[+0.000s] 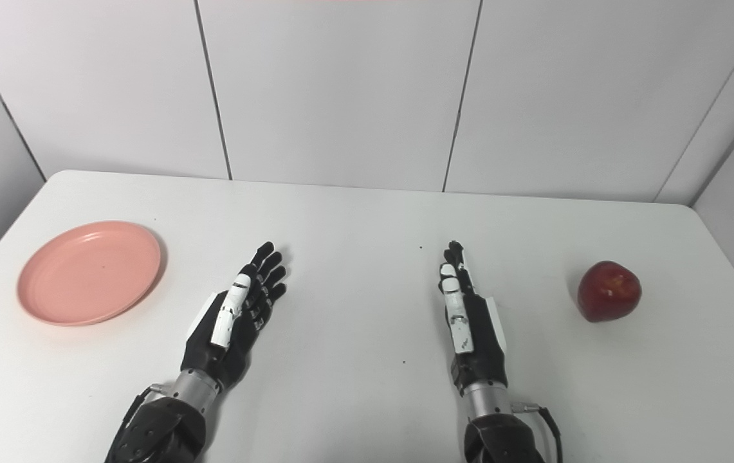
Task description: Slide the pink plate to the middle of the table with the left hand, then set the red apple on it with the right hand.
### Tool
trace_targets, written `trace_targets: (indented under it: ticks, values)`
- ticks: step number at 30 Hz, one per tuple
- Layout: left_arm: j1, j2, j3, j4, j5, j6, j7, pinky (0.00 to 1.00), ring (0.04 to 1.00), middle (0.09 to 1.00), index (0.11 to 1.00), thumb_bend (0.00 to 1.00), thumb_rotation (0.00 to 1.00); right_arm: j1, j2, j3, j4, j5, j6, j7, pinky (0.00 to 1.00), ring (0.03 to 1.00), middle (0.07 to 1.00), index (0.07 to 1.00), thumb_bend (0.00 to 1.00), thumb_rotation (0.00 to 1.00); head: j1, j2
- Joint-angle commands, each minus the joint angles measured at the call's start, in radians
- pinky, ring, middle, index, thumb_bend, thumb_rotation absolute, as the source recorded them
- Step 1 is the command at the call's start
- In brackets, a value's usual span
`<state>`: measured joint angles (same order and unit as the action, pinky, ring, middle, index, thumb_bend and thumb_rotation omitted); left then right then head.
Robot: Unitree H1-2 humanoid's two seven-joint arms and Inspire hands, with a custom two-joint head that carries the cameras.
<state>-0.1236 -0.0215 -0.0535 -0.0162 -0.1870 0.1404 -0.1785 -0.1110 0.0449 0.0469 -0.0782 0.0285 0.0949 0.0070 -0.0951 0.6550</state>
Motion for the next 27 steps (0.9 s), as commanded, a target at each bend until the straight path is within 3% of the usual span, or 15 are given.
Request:
trace_targets:
  ticks: [1,10,16,21,27]
  values:
    - [0.000,-0.002,-0.004,0.000,0.006,-0.010,0.002,1.00,1.000,1.000,1.000,0.41,1.00,-0.028,0.008,0.001,-0.017,0.003,-0.004,0.002,1.00,1.000,1.000,1.000,0.24,1.00,0.001,-0.001]
    - [0.001,-0.006,-0.006,0.006,0.010,-0.013,0.008,1.00,1.000,1.000,1.000,0.40,1.00,-0.023,0.010,-0.003,-0.027,0.005,0.010,-0.002,1.00,1.000,1.000,1.000,0.25,1.00,0.016,-0.003]
    - [0.000,-0.022,-0.020,0.023,0.028,-0.028,0.017,1.00,1.000,1.000,1.000,0.39,1.00,-0.015,-0.004,-0.011,-0.037,0.003,0.023,0.001,1.00,1.000,1.000,1.000,0.24,1.00,0.100,-0.027]
    - [-0.003,-0.044,-0.027,0.047,0.029,-0.037,0.027,1.00,1.000,1.000,1.000,0.40,1.00,-0.015,-0.032,-0.025,0.003,0.033,-0.036,0.031,1.00,1.000,1.000,1.000,0.23,1.00,0.162,-0.054]
    - [-0.003,-0.049,-0.033,0.047,0.032,-0.037,0.026,1.00,1.000,1.000,1.000,0.39,1.00,-0.015,-0.041,-0.027,0.017,0.046,-0.051,0.038,1.00,1.000,1.000,1.000,0.23,1.00,0.169,-0.065]
